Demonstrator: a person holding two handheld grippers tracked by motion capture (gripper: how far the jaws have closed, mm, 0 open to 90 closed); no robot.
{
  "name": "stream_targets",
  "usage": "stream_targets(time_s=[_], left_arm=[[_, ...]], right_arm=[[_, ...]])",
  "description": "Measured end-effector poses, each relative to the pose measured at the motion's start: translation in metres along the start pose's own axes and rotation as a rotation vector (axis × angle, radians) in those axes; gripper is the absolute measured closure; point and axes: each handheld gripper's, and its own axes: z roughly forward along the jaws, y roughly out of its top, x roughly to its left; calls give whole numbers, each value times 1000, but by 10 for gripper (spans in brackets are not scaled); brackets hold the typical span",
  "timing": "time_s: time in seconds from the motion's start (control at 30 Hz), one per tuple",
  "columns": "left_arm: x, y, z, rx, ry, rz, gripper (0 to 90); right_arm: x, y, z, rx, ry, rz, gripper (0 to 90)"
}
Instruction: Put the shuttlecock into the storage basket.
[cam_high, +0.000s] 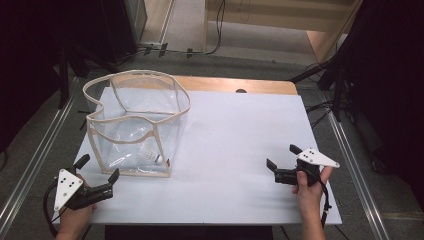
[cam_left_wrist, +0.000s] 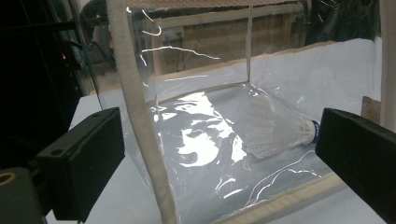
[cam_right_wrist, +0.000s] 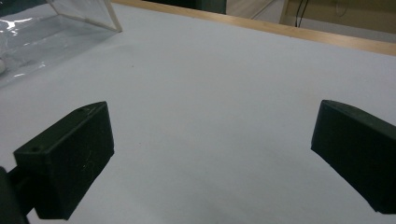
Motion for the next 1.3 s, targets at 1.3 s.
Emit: stream_targets(time_s=[1.3], left_arm=[[0,0,0,0,-3,-5,22]], right_arm=[[-31,-29,-28,-31,-121,70,0]])
